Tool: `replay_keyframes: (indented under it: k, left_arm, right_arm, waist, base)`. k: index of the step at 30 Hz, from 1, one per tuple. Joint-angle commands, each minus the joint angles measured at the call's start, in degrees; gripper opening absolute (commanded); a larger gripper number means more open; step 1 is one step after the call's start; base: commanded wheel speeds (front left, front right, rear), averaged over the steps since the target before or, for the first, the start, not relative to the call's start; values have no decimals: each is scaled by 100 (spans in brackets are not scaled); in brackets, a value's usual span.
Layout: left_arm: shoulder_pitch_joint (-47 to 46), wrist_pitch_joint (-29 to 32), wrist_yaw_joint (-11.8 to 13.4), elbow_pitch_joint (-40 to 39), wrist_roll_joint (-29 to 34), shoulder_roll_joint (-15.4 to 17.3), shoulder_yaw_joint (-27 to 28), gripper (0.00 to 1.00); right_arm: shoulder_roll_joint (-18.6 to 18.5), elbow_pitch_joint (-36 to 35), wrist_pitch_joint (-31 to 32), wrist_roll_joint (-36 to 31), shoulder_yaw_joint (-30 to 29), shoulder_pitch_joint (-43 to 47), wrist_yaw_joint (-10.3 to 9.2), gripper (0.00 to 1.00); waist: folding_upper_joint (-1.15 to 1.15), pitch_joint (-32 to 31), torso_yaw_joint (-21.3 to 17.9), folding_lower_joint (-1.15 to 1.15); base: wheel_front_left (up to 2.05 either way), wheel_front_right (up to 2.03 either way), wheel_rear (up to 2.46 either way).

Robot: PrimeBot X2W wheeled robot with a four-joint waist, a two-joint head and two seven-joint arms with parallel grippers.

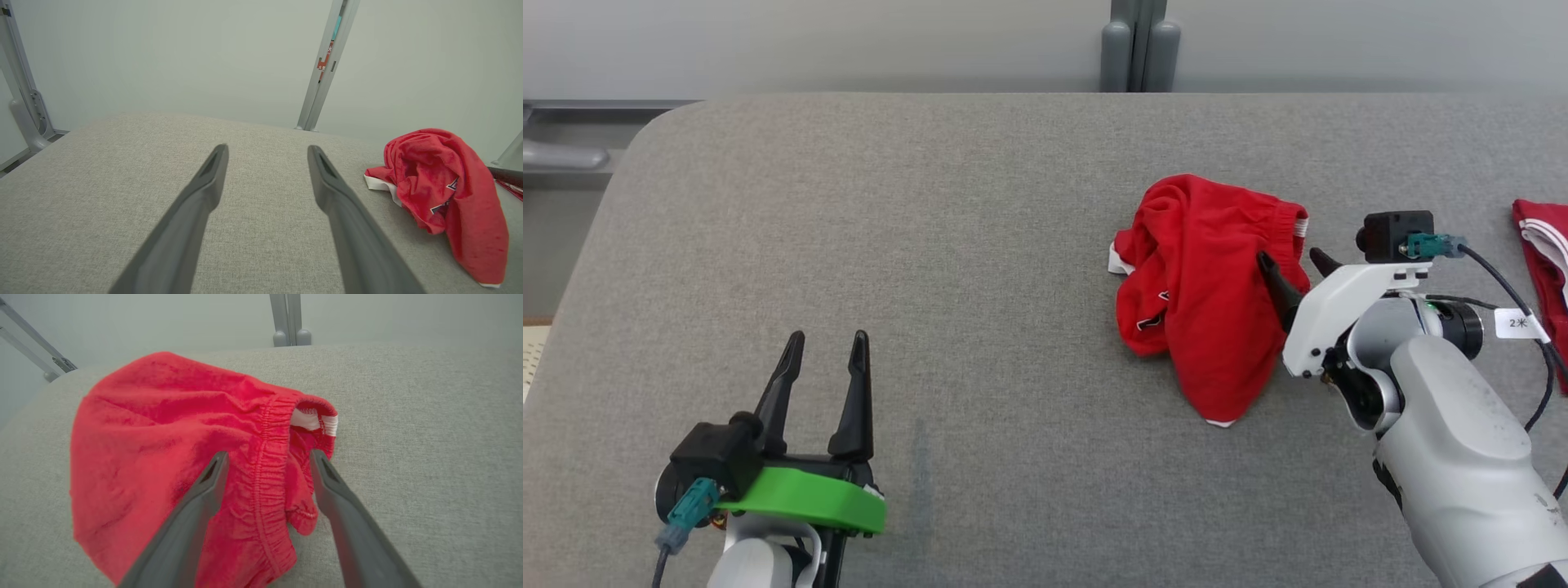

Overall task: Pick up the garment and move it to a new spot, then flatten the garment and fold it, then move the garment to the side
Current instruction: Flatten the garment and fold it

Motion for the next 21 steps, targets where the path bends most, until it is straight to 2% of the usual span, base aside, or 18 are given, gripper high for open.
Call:
replay_keyframes:
  k: [1, 7, 13, 21]
  left_arm:
    - [-133, -14, -21, 14, 23, -16, -11, 100]
    - [-191, -14, -28, 58, 27, 46, -40, 100]
    - [-212, -14, -36, 91, -14, 95, -39, 100]
    - [-271, -14, -41, 69, -18, 90, -121, 100]
  right_arm:
    - [-22, 156, 39, 141, 19, -174, -5, 100]
    - [-40, 772, -44, 491, 304, -553, -5, 100]
    - [-20, 986, -193, 1067, 671, -825, -5, 100]
    - [-201, 1211, -396, 1564, 1055, -1121, -5, 100]
  waist:
    - [0, 62, 91, 0]
    - [0, 126, 219, 0]
    - [0, 154, 272, 0]
    - [0, 196, 368, 0]
  base:
    - [0, 0, 0]
    - [0, 0, 0]
    - [0, 0, 0]
    - [0, 0, 0]
